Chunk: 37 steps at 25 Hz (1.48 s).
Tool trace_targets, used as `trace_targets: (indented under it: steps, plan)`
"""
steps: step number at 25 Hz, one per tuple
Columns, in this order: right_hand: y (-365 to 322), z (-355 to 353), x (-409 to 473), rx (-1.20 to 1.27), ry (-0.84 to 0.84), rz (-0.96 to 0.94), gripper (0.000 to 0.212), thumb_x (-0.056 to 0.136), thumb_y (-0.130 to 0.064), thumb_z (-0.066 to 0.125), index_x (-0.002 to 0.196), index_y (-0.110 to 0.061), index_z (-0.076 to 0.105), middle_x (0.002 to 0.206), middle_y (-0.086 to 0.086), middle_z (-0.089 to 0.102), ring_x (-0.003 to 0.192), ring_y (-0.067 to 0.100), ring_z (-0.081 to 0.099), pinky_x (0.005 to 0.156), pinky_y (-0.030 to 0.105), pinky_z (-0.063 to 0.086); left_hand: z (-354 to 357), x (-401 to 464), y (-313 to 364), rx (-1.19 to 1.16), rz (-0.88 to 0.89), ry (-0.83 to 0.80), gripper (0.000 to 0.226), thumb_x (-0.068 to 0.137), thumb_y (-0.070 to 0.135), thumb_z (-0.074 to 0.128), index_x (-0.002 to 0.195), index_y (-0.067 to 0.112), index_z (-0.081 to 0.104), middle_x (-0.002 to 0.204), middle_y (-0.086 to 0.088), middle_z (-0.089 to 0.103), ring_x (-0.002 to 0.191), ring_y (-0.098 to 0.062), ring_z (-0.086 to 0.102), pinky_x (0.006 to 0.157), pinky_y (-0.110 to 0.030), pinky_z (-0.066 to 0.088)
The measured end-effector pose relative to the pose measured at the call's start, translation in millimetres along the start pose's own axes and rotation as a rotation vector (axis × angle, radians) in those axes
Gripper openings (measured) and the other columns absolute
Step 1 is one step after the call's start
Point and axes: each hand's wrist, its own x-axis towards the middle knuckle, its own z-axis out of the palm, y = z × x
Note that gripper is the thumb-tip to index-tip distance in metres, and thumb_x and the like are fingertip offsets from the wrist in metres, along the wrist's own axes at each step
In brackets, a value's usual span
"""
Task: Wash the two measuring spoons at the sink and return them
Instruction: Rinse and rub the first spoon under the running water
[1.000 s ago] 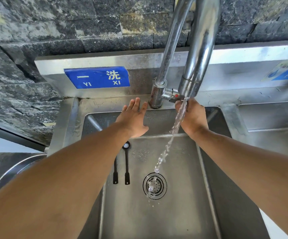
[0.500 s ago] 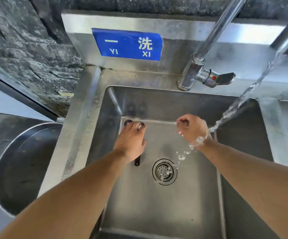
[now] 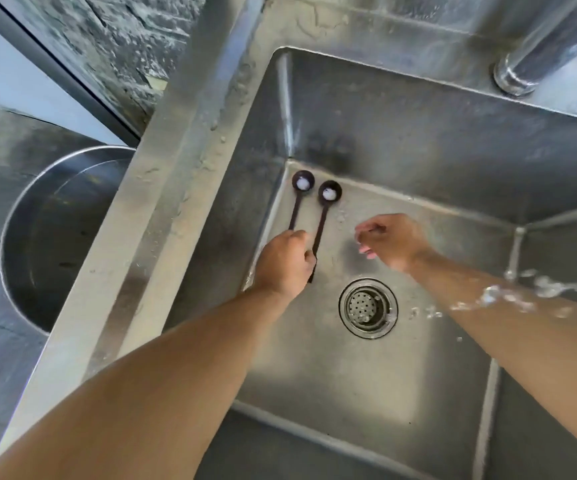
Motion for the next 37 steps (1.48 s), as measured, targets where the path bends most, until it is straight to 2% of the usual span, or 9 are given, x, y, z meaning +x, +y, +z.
trace_targets:
  steps: [3, 5, 7, 13, 19, 27, 31, 34, 37]
  plan:
    - [-2, 19, 13, 0.292, -0.143, 0.199, 0.013, 0.09, -0.004, 0.072, 0.102, 0.001, 0.073, 0.09, 0.018, 0.076, 0.071, 0.021, 0.076, 0.063, 0.028, 0.063, 18, 7, -1, -0.033, -0.043, 0.0, 0.009, 0.088, 0.011, 0.06, 0.082, 0.006, 0.066, 0.084, -0.011, 0.064, 0.083, -0.034, 0.063, 0.064, -0.033, 0.039]
    - [-2, 28, 22, 0.411, -0.208, 0.248, 0.014, 0.09, -0.001, 0.072, 0.102, 0.006, 0.071, 0.094, 0.022, 0.076, 0.077, 0.026, 0.077, 0.066, 0.033, 0.064, 29, 13, 0, -0.065, -0.047, 0.013, 0.011, 0.088, 0.01, 0.063, 0.088, 0.005, 0.072, 0.088, -0.014, 0.065, 0.082, -0.033, 0.062, 0.063, -0.028, 0.03]
    - [-1, 34, 31, 0.464, -0.233, 0.258, 0.015, 0.089, -0.001, 0.073, 0.102, 0.007, 0.071, 0.095, 0.023, 0.076, 0.084, 0.029, 0.077, 0.074, 0.039, 0.064, 36, 19, 2, -0.098, -0.068, 0.058, 0.009, 0.088, 0.008, 0.065, 0.082, 0.002, 0.07, 0.086, -0.014, 0.062, 0.078, -0.032, 0.061, 0.062, -0.025, 0.025]
    - [3, 49, 49, 0.54, -0.211, 0.311, 0.012, 0.087, 0.004, 0.074, 0.097, 0.008, 0.071, 0.089, 0.023, 0.077, 0.081, 0.032, 0.077, 0.071, 0.04, 0.064, 48, 29, 5, -0.046, -0.086, 0.083, 0.01, 0.091, 0.011, 0.068, 0.099, 0.005, 0.072, 0.101, -0.012, 0.065, 0.089, -0.026, 0.064, 0.069, -0.029, 0.044]
    - [6, 55, 53, 0.558, -0.218, 0.304, 0.008, 0.086, 0.004, 0.074, 0.094, 0.005, 0.073, 0.087, 0.019, 0.078, 0.08, 0.029, 0.078, 0.064, 0.033, 0.063, 45, 38, 10, -0.038, -0.1, 0.024, 0.018, 0.089, 0.0, 0.065, 0.105, 0.004, 0.071, 0.105, -0.016, 0.066, 0.093, -0.03, 0.065, 0.074, -0.032, 0.049]
    - [11, 53, 43, 0.56, -0.203, 0.322, 0.008, 0.083, 0.002, 0.078, 0.091, 0.0, 0.075, 0.083, 0.016, 0.078, 0.076, 0.026, 0.078, 0.06, 0.028, 0.061, 44, 31, 16, -0.09, -0.114, -0.038, 0.015, 0.086, 0.005, 0.068, 0.1, 0.005, 0.073, 0.098, -0.014, 0.071, 0.09, -0.03, 0.066, 0.071, -0.036, 0.051]
    - [19, 43, 28, 0.552, -0.194, 0.329, 0.01, 0.084, -0.001, 0.078, 0.093, 0.0, 0.075, 0.088, 0.017, 0.078, 0.082, 0.027, 0.078, 0.073, 0.034, 0.063, 40, 18, 26, -0.206, -0.139, -0.057, 0.005, 0.082, 0.004, 0.072, 0.082, 0.009, 0.074, 0.08, -0.008, 0.072, 0.071, -0.023, 0.063, 0.065, -0.039, 0.055]
    - [21, 31, 10, 0.56, -0.178, 0.331, 0.009, 0.085, -0.003, 0.076, 0.095, -0.001, 0.075, 0.092, 0.018, 0.078, 0.083, 0.026, 0.077, 0.071, 0.032, 0.062, 32, 7, 38, -0.356, -0.225, -0.064, 0.021, 0.079, 0.001, 0.071, 0.065, 0.016, 0.065, 0.067, 0.0, 0.067, 0.062, -0.016, 0.056, 0.056, -0.032, 0.05]
    - [20, 18, -14, 0.562, -0.185, 0.33, 0.012, 0.087, -0.004, 0.075, 0.099, -0.001, 0.074, 0.094, 0.018, 0.078, 0.085, 0.026, 0.077, 0.073, 0.032, 0.06, 20, -9, 48, -0.485, -0.265, -0.11, 0.019, 0.077, 0.004, 0.077, 0.09, 0.018, 0.076, 0.083, 0.004, 0.074, 0.079, -0.013, 0.069, 0.074, -0.025, 0.058]
